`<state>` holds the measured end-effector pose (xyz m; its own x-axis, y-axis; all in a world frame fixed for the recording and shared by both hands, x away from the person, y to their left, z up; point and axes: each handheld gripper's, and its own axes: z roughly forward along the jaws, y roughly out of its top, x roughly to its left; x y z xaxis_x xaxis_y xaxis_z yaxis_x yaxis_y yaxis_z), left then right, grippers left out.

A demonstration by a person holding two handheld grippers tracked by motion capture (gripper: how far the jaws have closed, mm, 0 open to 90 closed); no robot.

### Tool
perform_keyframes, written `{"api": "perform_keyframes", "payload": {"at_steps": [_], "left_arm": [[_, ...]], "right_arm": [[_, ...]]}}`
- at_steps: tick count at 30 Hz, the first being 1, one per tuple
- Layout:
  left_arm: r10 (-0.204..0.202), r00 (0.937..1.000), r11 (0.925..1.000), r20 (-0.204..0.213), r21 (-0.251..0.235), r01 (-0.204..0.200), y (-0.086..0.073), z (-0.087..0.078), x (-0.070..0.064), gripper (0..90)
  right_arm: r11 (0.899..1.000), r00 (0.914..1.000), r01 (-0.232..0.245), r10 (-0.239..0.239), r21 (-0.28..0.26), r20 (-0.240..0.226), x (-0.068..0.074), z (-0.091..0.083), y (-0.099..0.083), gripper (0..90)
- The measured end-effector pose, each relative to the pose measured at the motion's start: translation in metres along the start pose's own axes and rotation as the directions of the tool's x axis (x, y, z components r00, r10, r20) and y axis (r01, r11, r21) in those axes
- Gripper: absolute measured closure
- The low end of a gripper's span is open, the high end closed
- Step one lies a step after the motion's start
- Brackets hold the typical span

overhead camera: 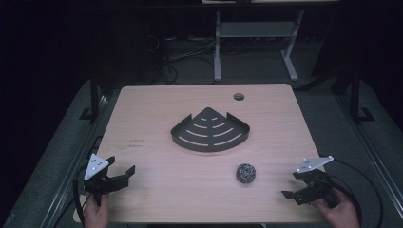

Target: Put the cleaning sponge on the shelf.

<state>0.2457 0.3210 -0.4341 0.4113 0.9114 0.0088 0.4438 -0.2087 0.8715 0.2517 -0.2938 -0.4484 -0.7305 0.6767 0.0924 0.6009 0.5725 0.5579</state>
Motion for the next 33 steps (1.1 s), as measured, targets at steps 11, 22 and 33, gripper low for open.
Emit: {"api": "perform_keyframes", "payload": {"at_steps": [11,22,33], "left_arm": [[0.021,0.9998,0.9998,0.001,0.005,-0.021,0.000,0.001,-0.002,13.8],[0.030,0.9995,0.9995,-0.003,-0.001,-0.030,0.002,0.000,-0.004,13.8],[0.033,0.9994,0.9994,-0.009,0.003,-0.033,0.001,0.000,-0.005,13.8]], "right_arm": [[1.000,0.9996,0.027,-0.027,0.003,-0.005,0.010,0.001,0.010,14.9],[0.997,0.9966,0.079,-0.079,0.019,-0.022,0.024,0.005,0.028,14.3],[0.994,0.9949,0.100,-0.099,0.044,-0.019,0.029,0.010,0.042,14.3]]}}
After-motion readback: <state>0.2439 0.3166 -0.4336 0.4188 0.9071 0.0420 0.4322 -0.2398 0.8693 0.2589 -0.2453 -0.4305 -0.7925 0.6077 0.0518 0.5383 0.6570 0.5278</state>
